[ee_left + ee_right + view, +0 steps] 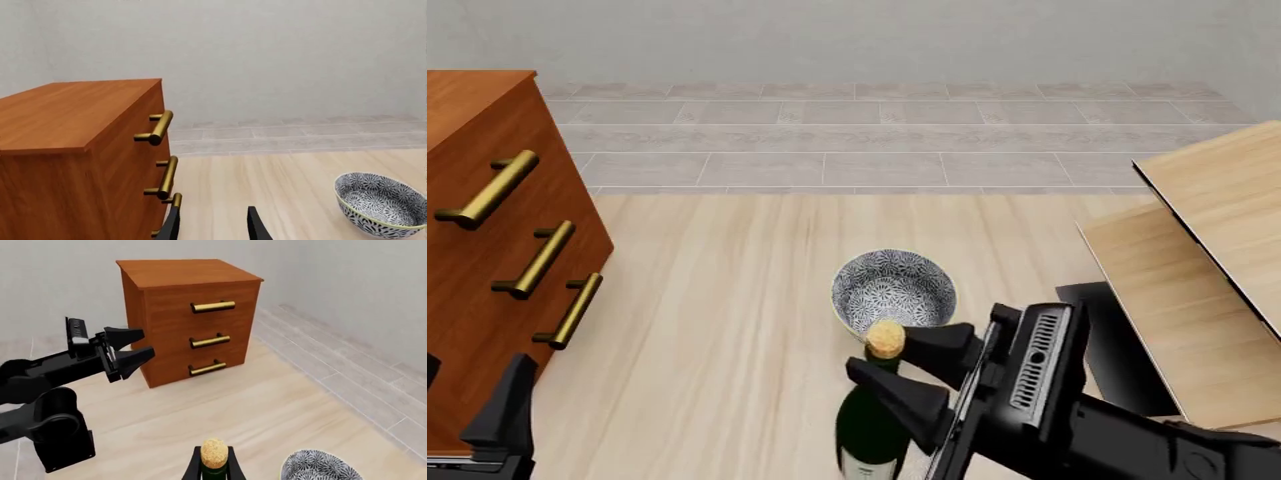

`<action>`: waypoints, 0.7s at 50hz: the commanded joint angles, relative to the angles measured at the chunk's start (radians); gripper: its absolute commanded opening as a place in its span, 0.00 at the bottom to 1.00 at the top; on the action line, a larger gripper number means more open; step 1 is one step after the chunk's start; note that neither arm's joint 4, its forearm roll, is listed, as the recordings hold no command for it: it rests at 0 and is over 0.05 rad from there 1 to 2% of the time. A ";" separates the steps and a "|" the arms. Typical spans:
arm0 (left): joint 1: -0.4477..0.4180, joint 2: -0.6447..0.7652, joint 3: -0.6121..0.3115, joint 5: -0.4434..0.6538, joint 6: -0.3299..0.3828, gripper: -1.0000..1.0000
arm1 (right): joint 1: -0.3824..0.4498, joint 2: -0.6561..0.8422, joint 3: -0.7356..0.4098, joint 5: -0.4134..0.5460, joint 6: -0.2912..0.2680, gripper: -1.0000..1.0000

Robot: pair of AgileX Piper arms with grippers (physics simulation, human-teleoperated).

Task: Put the wine bottle on the wine rack.

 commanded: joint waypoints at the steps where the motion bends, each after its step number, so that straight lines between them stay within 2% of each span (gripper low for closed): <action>1: -0.004 0.000 -0.009 0.004 -0.004 1.00 | -0.008 -0.093 -0.058 0.098 0.024 0.00; 12: -0.015 0.000 -0.006 0.004 -0.008 1.00 | -0.084 -0.186 -0.125 0.198 0.107 0.00; 22: -0.025 0.000 -0.001 0.002 -0.010 1.00 | -0.248 -0.250 -0.194 0.286 0.175 0.00; 35: -0.035 0.000 0.005 -0.002 -0.012 1.00 | -0.388 -0.322 -0.246 0.374 0.242 0.00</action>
